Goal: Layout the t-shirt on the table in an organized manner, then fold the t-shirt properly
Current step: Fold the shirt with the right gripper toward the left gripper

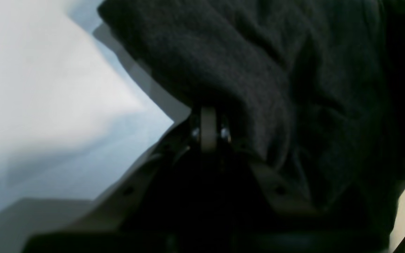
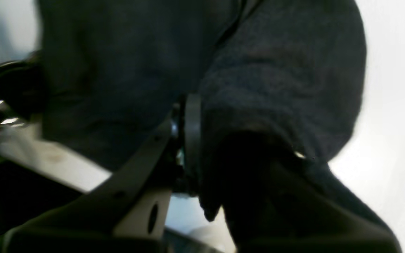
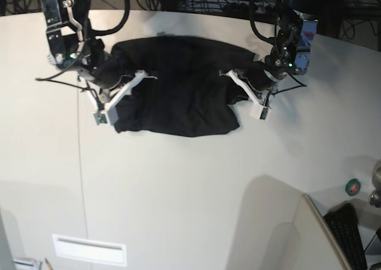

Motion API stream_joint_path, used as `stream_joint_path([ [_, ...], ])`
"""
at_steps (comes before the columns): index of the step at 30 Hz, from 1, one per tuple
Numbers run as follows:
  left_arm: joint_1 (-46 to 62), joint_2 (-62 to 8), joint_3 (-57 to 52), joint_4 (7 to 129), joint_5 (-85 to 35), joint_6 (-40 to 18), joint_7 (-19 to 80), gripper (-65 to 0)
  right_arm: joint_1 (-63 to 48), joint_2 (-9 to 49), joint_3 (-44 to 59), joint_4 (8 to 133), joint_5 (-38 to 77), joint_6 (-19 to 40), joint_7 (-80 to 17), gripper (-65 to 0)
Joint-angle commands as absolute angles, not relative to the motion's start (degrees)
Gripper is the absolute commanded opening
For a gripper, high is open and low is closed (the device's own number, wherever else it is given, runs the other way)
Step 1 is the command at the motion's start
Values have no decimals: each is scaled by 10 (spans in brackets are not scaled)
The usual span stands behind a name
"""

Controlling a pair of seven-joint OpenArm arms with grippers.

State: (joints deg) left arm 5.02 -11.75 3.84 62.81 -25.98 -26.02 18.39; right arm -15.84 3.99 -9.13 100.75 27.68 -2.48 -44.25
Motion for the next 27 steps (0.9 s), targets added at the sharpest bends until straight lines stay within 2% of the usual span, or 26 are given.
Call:
stream_joint_path([
  [1,54,-123,39,629,-240,-247,212,-650,-147,34,-102,1021,284,-32,-436,-650],
  [12,58,-132,44,625,-239,-247,211,-650,-88,16,-263,1020,284,-154,-447,-650],
  [17,58,-133,46,625,-239,-247,211,-650,-70,0,-269,1013,284,-161,-448,-650],
  [27,58,-132,42,629,-239,-247,211,-650,-22,-28,-271,919,284,-159,-445,-650],
])
